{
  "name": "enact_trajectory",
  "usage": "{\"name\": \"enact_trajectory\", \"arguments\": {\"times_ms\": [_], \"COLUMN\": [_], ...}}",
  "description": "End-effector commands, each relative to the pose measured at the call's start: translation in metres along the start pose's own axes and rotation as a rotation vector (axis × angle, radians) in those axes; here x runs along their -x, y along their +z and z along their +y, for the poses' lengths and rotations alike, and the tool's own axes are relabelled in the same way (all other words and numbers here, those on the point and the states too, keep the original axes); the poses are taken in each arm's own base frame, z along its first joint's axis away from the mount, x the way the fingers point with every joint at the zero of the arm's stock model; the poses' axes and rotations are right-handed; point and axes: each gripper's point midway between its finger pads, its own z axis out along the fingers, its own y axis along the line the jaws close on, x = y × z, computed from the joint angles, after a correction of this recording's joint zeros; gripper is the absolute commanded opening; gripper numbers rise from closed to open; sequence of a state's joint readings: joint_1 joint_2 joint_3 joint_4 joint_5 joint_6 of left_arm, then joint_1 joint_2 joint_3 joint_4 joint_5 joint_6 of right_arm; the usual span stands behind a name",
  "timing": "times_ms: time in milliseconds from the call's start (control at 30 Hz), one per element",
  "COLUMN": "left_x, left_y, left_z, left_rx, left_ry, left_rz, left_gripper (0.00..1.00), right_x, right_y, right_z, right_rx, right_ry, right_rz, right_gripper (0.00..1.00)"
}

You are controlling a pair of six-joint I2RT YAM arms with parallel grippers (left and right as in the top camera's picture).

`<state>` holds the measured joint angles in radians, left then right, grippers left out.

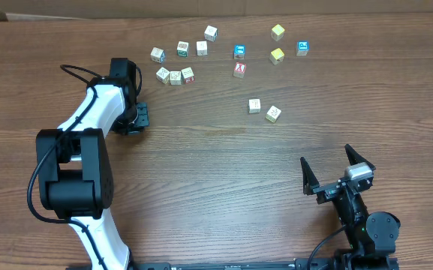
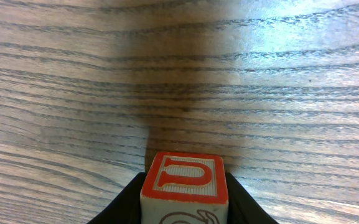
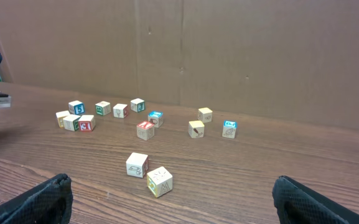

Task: Form a tower
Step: 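Carry the red U block toward the front-center of the table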

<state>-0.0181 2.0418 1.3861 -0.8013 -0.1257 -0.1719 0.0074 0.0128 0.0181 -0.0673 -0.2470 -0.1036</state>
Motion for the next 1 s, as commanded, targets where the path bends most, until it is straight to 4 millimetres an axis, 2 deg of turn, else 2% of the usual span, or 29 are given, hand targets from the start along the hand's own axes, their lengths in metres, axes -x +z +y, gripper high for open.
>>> {"name": "enact_trajectory", "arguments": {"times_ms": [0,133,300,533,700,867,967], "left_x": [-0.006,-0.007,-0.021,-0.051,-0.073,-0.1,-0.11], "left_y": [0.003,0.003,0.001,-0.005,-0.012,-0.026,-0.045], "left_z": [-0.004,-0.008,-0.016,-0.037,-0.051,-0.059,-0.057], "left_rx": [-0.017,-0.04,-0.069,-0.05,-0.017,0.028,0.061], "left_ry": [0.022,0.019,0.03,0.077,0.071,0.08,0.062], "left_rz": [0.016,0.02,0.073,0.17,0.236,0.309,0.319], "left_gripper": [0.29,0.26,0.12,0.14,0.09,0.05,0.05], "right_x": [-0.001,-0.001,-0.001,-0.001,-0.001,-0.001,-0.001], "right_y": [0.0,0.0,0.0,0.0,0.0,0.0,0.0], "right_z": [-0.001,-0.001,-0.001,-0.001,0.0,-0.001,-0.001], "right_rx": [-0.006,-0.005,-0.006,-0.006,-0.005,-0.005,-0.005], "right_ry": [0.008,0.008,0.008,0.008,0.008,0.008,0.008], "right_rz": [-0.006,-0.005,-0.006,-0.006,-0.005,-0.005,-0.005], "right_gripper": [1.0,1.0,1.0,1.0,1.0,1.0,1.0]}}
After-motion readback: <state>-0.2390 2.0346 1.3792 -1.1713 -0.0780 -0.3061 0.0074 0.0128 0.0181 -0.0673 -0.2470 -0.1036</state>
